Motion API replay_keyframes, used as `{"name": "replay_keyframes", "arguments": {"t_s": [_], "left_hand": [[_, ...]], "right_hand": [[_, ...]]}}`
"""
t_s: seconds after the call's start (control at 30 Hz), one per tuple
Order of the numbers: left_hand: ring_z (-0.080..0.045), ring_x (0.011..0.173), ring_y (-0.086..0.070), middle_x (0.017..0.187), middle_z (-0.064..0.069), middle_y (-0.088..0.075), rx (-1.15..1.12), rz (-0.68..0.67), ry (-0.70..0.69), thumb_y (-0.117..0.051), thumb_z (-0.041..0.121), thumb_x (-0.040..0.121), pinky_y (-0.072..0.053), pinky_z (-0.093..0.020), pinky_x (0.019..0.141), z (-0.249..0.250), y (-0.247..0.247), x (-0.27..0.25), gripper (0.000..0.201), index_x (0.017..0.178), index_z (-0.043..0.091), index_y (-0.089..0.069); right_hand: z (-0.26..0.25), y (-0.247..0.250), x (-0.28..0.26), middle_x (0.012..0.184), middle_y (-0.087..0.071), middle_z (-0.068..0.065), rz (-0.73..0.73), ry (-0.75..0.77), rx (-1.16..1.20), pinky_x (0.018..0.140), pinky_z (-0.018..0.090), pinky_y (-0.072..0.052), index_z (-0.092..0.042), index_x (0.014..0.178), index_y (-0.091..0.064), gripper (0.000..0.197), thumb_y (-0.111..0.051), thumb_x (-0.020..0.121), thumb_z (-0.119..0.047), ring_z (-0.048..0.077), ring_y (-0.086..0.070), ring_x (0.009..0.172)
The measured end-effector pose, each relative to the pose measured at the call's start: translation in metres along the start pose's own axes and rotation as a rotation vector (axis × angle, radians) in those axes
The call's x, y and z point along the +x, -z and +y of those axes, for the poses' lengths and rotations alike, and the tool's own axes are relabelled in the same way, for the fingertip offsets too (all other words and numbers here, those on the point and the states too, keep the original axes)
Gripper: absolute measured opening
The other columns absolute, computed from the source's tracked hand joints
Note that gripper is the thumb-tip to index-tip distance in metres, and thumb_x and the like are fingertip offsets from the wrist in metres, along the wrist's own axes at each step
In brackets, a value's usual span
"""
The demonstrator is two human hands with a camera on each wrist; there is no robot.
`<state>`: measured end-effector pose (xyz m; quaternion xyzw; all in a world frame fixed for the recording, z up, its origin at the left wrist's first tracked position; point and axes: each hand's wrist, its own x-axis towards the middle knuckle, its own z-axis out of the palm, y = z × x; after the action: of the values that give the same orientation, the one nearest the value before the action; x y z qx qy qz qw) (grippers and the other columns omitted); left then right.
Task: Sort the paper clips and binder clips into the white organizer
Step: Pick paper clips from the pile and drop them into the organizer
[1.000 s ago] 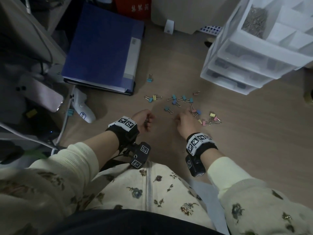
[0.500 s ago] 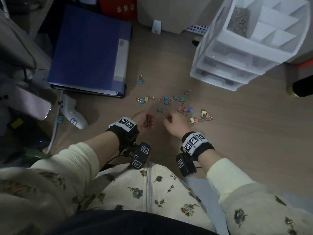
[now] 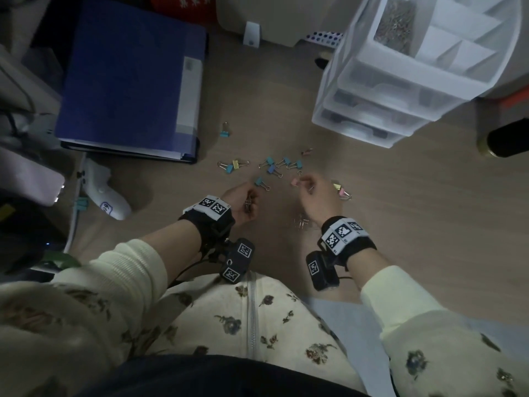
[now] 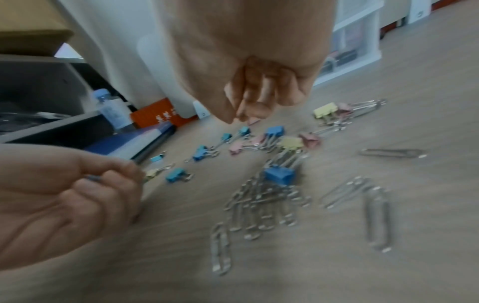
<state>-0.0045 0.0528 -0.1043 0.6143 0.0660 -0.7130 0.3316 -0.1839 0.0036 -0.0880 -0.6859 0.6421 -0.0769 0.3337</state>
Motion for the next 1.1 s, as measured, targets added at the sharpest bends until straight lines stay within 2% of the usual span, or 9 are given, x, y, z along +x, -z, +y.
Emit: {"name": "replay_keyframes", "arguments": {"t_s": [0.1,0.2,0.27,0.4,0.57,0.73,0.87,0.97,1.1], "left_hand": [[-0.008,0.044,-0.04,0.057,0.001,-0.047,-0.007,0.005,0.011,-0.048,0.018,0.09,-0.036,-0.017,0.038,0.001,-0.002,0.003,0.018,0.073,0.013,-0.052],[-0.007,0.041,-0.039,0.054,0.002,-0.046,-0.014,0.016,0.009,-0.045,0.02,0.093,-0.035,-0.016,0.038,0.003,-0.009,0.005,0.024,0.071,0.013,-0.052],[-0.007,0.042,-0.038,0.054,0.002,-0.046,-0.019,0.016,0.011,-0.044,0.023,0.095,-0.035,-0.016,0.038,0.003,-0.015,0.006,0.028,0.069,0.013,-0.051],[-0.008,0.045,-0.038,0.052,0.002,-0.048,-0.008,0.007,0.009,-0.044,0.023,0.095,-0.036,-0.016,0.039,0.005,-0.026,0.01,0.029,0.07,0.012,-0.053],[-0.008,0.048,-0.038,0.057,0.002,-0.045,0.011,-0.014,-0.01,-0.042,0.021,0.095,-0.036,-0.017,0.04,0.006,-0.037,0.011,0.03,0.069,0.012,-0.054],[-0.008,0.05,-0.036,0.059,0.001,-0.043,0.024,-0.01,-0.027,-0.042,0.024,0.097,-0.034,-0.016,0.04,0.011,-0.046,0.01,0.032,0.069,0.011,-0.052],[-0.008,0.051,-0.037,0.061,0.001,-0.042,0.044,-0.011,-0.043,-0.041,0.022,0.097,-0.035,-0.017,0.041,0.011,-0.049,0.01,0.033,0.068,0.011,-0.052],[-0.008,0.051,-0.037,0.062,0.001,-0.043,0.045,-0.008,-0.049,-0.041,0.021,0.096,-0.035,-0.018,0.042,0.011,-0.05,0.011,0.032,0.068,0.011,-0.053],[-0.008,0.052,-0.037,0.061,0.001,-0.043,0.042,-0.003,-0.061,-0.042,0.027,0.098,-0.035,-0.019,0.047,0.012,-0.05,0.012,0.035,0.068,0.012,-0.053]], "right_hand": [[0.021,0.011,0.012,0.124,-0.052,0.005,0.008,-0.117,-0.141,0.089,0.04,-0.048,-0.021,0.122,-0.055,0.03,-0.05,0.092,-0.022,0.026,-0.058,0.105],[0.033,0.013,0.019,0.128,-0.049,0.007,-0.054,-0.112,-0.219,0.093,0.044,-0.047,-0.023,0.126,-0.054,0.034,-0.05,0.092,-0.022,0.03,-0.056,0.11],[0.035,0.011,0.021,0.124,-0.054,0.007,-0.074,-0.102,-0.264,0.09,0.044,-0.048,-0.025,0.122,-0.056,0.031,-0.052,0.091,-0.024,0.03,-0.056,0.109],[0.036,0.011,0.026,0.104,-0.062,0.004,-0.121,-0.083,-0.338,0.078,0.038,-0.051,-0.023,0.107,-0.058,0.018,-0.049,0.092,-0.028,0.027,-0.06,0.092],[0.036,0.014,0.027,0.096,-0.064,0.007,-0.173,-0.05,-0.472,0.075,0.039,-0.051,-0.016,0.104,-0.056,0.026,-0.044,0.092,-0.034,0.031,-0.06,0.088],[0.036,0.023,0.03,0.1,-0.065,0.007,-0.14,-0.064,-0.49,0.071,0.033,-0.044,-0.017,0.101,-0.059,0.027,-0.045,0.09,-0.037,0.031,-0.06,0.091],[0.032,0.026,0.029,0.115,-0.058,0.005,-0.177,-0.007,-0.437,0.08,0.036,-0.044,-0.02,0.115,-0.053,0.032,-0.047,0.088,-0.035,0.03,-0.057,0.103],[0.031,0.021,0.027,0.115,-0.058,0.005,-0.233,0.057,-0.489,0.078,0.035,-0.043,-0.021,0.116,-0.051,0.034,-0.048,0.085,-0.034,0.03,-0.056,0.102],[0.033,0.022,0.029,0.117,-0.056,0.006,-0.185,0.039,-0.499,0.076,0.033,-0.039,-0.019,0.117,-0.05,0.032,-0.048,0.087,-0.03,0.03,-0.056,0.102]]}}
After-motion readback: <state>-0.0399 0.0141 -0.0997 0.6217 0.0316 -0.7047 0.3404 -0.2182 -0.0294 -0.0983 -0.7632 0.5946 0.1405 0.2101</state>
